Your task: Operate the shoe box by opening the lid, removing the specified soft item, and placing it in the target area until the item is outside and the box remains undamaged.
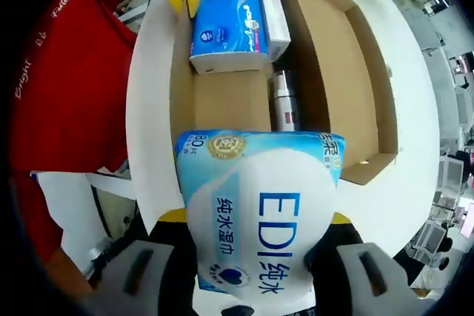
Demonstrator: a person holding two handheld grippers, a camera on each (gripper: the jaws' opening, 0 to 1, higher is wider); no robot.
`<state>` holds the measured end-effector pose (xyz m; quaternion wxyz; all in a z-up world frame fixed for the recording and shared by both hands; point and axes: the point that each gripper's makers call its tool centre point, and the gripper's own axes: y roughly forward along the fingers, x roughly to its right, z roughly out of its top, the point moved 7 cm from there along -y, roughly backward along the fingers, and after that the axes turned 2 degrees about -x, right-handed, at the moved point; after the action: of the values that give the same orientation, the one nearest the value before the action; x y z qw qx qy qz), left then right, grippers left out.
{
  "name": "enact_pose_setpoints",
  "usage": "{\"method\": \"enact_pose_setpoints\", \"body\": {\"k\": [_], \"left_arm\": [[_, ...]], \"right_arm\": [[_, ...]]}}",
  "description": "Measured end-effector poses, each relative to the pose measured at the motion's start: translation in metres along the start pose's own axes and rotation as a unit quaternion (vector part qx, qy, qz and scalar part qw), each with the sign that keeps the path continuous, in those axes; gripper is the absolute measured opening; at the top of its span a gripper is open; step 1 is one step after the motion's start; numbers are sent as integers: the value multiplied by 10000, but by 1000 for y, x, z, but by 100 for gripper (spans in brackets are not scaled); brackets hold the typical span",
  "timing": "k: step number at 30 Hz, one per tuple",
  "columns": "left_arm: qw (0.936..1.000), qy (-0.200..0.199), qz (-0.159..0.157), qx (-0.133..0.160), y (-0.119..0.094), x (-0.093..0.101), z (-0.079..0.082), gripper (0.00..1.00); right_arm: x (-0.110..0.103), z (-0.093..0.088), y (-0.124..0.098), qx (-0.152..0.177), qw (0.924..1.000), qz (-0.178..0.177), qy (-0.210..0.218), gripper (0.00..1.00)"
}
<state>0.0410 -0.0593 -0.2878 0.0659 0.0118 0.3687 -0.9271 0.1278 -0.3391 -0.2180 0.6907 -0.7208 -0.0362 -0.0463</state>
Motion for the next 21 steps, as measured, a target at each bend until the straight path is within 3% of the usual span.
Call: {"method": "enact_pose_setpoints", "body": {"k": [10, 14, 21], "left_arm": [[10000, 45, -18, -12, -1, 0, -1, 1], [10000, 21, -26, -21, -2, 0, -1, 1], [10000, -5, -15, -35, -2, 0, -1, 1]], "right_arm": [[-3, -7, 1, -55, 10000, 66, -4, 61], [5, -23, 3, -43, 10000, 40, -47, 61], [1, -34, 2, -67, 10000, -21, 25, 61]]}}
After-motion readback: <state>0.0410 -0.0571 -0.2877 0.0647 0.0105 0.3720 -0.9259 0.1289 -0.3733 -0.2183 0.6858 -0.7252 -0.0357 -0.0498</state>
